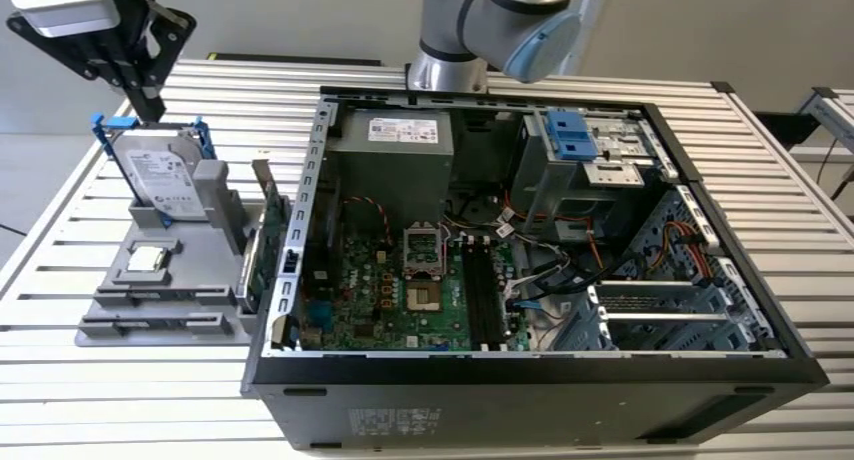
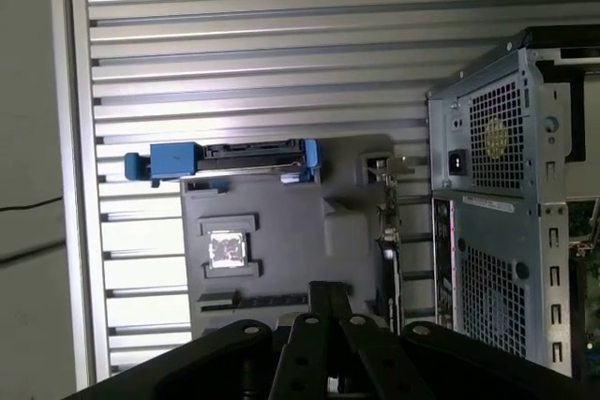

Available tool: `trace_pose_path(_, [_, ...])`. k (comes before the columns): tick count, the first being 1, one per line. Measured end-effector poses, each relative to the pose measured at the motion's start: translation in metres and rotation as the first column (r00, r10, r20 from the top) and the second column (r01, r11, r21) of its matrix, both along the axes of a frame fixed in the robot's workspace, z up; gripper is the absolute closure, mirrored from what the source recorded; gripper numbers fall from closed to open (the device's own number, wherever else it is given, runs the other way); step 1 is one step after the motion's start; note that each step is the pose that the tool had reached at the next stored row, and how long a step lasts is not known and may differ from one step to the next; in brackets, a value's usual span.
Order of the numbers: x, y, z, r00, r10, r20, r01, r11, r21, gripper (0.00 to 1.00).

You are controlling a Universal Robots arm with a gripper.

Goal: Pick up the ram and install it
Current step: 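Reach for the ram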

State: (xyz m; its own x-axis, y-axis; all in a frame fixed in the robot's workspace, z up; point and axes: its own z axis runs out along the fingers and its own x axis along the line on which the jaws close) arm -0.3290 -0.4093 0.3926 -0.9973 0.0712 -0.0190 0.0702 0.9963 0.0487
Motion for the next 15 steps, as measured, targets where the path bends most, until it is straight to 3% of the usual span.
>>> trace_pose_path(7, [-0.0071, -0.0004, 0.0000, 1.0000, 0.004, 0.0000, -0.004, 1.0000, 0.0003, 1.00])
trace_pose_path(15, [-0.0125, -0.0005, -0.0001, 0.9990, 0.045, 0.0001, -0.045, 0.9990, 0.0006, 1.00])
